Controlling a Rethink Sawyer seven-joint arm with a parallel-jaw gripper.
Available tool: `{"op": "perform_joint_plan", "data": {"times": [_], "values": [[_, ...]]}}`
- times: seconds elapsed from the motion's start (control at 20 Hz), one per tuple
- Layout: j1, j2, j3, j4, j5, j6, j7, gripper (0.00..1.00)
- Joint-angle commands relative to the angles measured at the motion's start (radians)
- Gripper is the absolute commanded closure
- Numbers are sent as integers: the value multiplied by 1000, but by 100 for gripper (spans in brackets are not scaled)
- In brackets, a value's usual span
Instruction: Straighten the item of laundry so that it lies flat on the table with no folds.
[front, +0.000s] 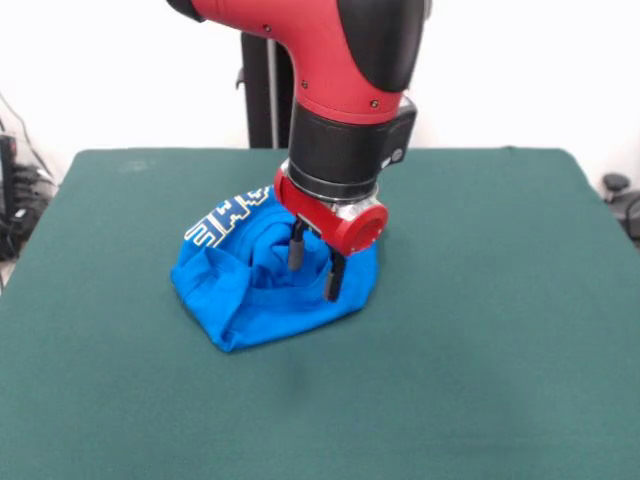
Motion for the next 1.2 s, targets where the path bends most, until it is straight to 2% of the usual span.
{"op": "perform_joint_plan", "data": {"times": [0.05, 0.7, 1.2], "values": [[61, 56, -8, 71, -4, 86, 181, 0], [23, 17, -12, 39, 0, 155, 124, 0], [-19, 19, 47, 13, 23, 178, 97, 0]]}}
